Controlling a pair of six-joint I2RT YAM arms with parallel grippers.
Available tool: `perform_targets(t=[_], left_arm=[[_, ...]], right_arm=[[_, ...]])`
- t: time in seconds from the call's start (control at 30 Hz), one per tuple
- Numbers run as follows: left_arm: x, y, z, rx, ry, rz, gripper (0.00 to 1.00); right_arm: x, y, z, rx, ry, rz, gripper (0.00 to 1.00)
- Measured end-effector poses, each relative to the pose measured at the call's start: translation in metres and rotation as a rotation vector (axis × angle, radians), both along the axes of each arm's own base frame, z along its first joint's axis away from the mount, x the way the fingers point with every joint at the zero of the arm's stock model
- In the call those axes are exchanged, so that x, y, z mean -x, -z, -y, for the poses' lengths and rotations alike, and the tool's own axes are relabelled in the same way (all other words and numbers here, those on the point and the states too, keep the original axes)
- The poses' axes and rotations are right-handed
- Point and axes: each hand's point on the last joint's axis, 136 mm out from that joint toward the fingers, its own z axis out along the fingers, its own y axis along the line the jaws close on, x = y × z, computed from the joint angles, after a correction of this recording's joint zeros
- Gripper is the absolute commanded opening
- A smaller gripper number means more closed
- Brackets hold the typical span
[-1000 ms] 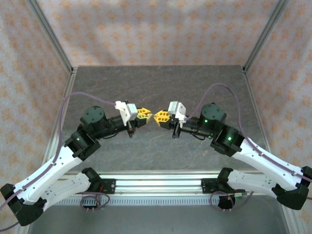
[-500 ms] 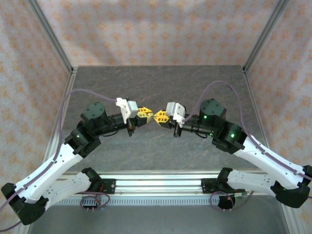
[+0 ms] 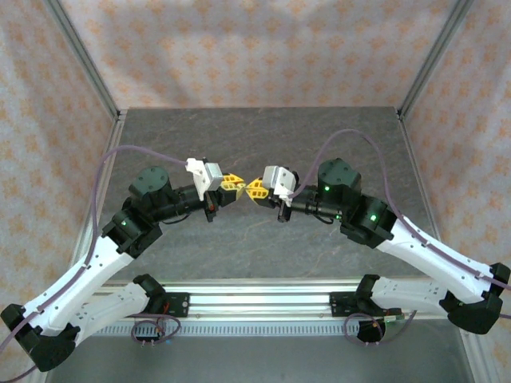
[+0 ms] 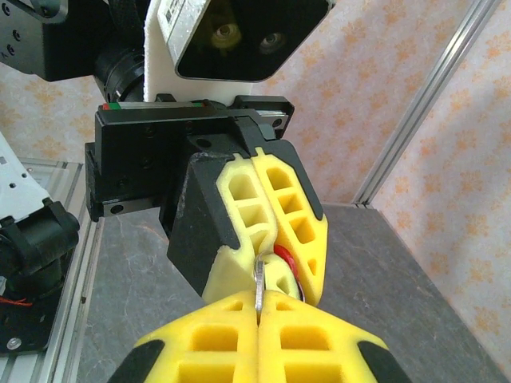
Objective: Remove the keys from the keyring
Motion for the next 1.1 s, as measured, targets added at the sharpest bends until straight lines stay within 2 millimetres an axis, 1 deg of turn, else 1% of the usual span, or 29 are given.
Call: perform_targets(t=[0.23,0.4,0.67,0.97,1.1], left_arm=[[0.001,-0.004,-0.003,0.044,0.041,-0.055,0.00],[0.005,-0.005,0.001,0.058,0.089,-0.087,0.00],[0.004,-0.009,0.006,0.052,0.113,-0.124,0.00],[-0.004,-0.010,0.002,0.038,0.102,-0.166,0.00],[-0.007,-0.008,0.000,0.037,0.097,-0.189,0.00]], right_arm=[[0.002,-0.005,-0.001,-0.015,-0.004,0.012,0.00],[0.006,-0.006,0.003,-0.015,-0.006,0.013,0.00],[0.007,-0.010,0.005,-0.006,-0.006,0.028,0.00],[0.001,-0.013,-0.002,0.025,-0.004,0.042,0.00],[-0.004,-0.012,-0.005,0.044,0.008,0.047,0.00]])
